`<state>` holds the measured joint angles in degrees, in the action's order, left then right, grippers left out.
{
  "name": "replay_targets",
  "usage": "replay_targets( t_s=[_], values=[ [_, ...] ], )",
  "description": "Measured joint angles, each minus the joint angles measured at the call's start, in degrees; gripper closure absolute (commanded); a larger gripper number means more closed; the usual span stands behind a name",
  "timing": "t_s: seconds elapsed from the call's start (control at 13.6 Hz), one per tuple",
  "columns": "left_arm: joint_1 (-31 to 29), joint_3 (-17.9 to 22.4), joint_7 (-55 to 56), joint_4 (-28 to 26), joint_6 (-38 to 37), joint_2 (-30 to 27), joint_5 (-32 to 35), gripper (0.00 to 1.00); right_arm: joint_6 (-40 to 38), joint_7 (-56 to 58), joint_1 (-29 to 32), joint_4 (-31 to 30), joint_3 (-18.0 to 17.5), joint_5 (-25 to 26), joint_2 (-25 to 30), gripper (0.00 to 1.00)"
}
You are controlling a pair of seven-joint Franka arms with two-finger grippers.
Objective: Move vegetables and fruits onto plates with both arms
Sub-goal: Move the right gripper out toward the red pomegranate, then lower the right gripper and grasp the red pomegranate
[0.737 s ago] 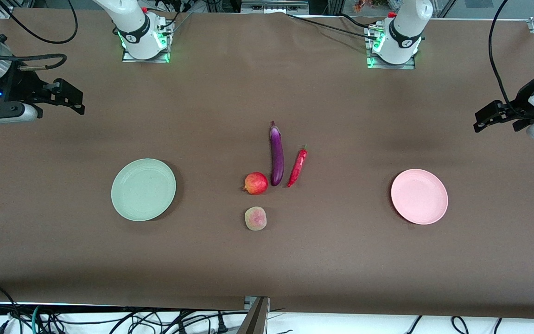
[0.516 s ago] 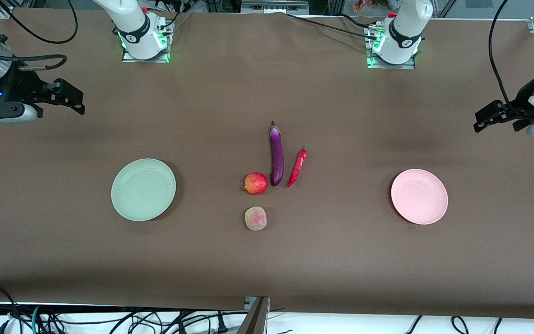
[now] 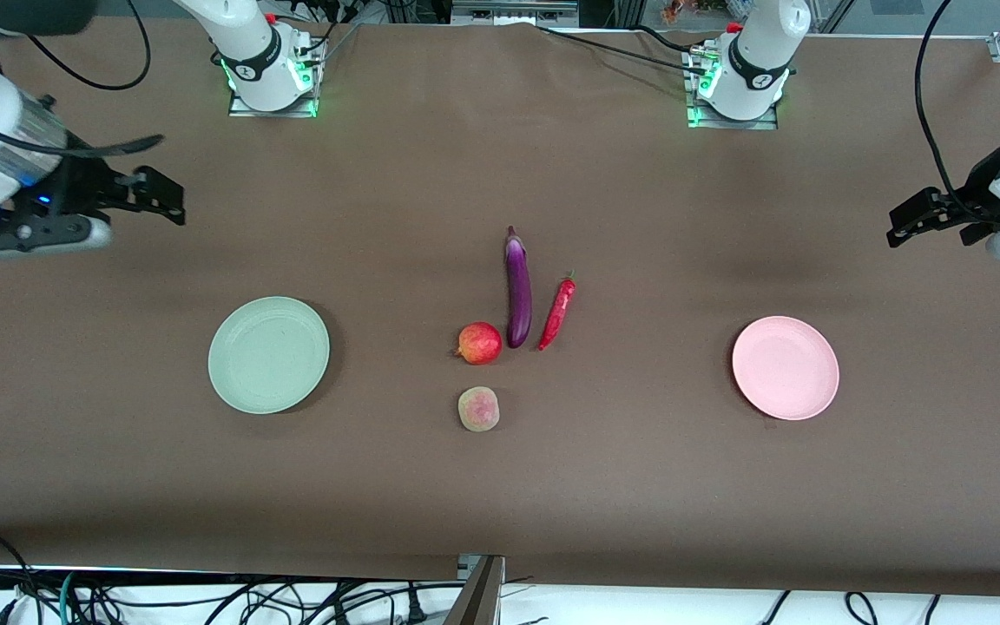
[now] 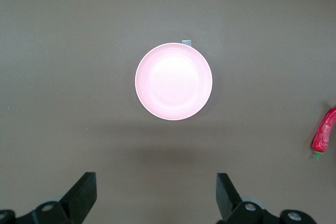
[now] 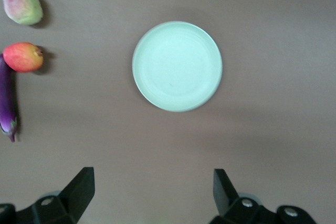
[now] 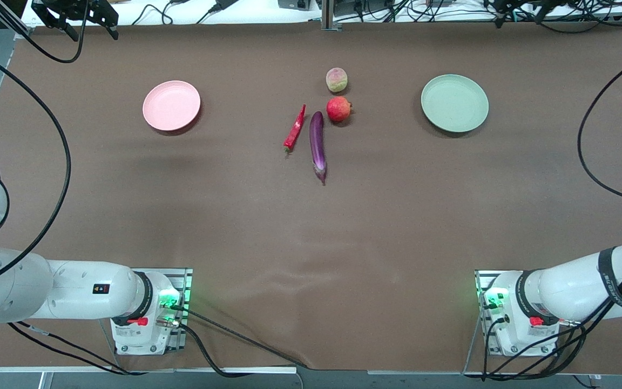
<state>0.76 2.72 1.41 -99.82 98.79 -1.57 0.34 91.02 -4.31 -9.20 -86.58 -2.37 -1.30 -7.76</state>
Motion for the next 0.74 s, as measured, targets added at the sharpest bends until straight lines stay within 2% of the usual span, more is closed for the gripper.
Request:
replay_targets(
  t_s=[0.15, 0.52, 0.74],
  values=[
    [0.00, 0.00, 0.00, 0.02, -0.02, 0.00, 0.00, 0.00, 6.04, -7.10, -3.10, -0.50, -0.26, -1.33, -5.02, 0.00],
    [-0.03, 0.00, 0.00, 0.03, -0.05, 0.00, 0.00, 0.00, 28.76, -33.88, -13.10, -0.42, -0.61, -2.17, -21.93, 0.00],
    [-0.08, 0.00, 0.00, 0.03, -0.06, 0.01, 0.00, 0.00, 38.12, -48.10, -17.71, 0.18, -1.07, -4.64, -27.32, 0.00]
  ],
)
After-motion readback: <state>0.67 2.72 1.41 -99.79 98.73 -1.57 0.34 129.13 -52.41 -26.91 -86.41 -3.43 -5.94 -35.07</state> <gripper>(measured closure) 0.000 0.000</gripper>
